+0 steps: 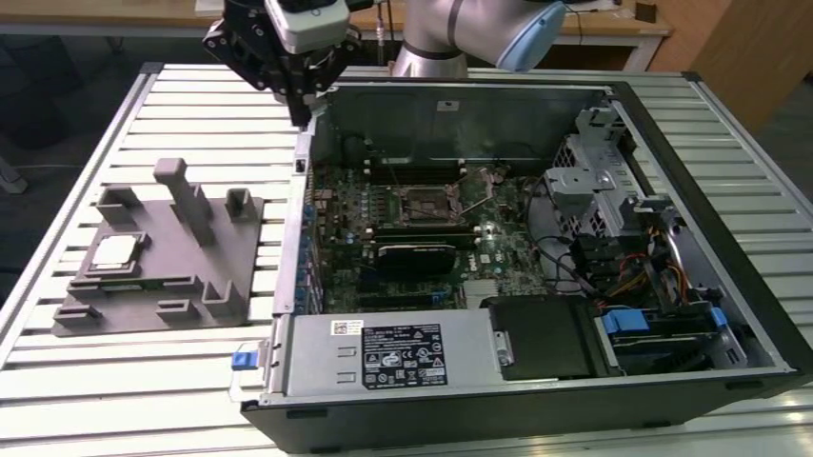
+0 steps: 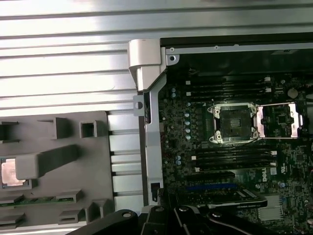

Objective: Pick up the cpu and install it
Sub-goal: 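Reach for the cpu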

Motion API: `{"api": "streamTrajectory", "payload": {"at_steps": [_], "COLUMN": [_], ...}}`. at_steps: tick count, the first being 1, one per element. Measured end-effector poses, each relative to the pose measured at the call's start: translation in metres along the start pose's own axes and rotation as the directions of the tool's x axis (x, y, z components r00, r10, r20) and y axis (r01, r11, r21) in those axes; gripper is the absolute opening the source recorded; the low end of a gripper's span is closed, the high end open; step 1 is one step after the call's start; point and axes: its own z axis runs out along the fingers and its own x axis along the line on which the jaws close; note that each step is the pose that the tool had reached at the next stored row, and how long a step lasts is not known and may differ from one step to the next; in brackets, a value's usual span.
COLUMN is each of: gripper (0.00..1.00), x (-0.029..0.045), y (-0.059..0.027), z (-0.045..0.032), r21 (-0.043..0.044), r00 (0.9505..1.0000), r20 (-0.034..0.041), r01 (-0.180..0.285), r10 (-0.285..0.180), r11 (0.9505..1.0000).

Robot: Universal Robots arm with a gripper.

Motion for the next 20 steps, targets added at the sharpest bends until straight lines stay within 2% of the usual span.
{"api": "streamTrajectory", "payload": {"at_steps": [20], "gripper": [0.11], "x": [0.016], "y": [-0.0012], "z": [0.0005], "r21": [0.0], "r00": [1.0], "r20": [0.0], "r01": [0.0], "r10": [0.0], "r11": [1.0]}}
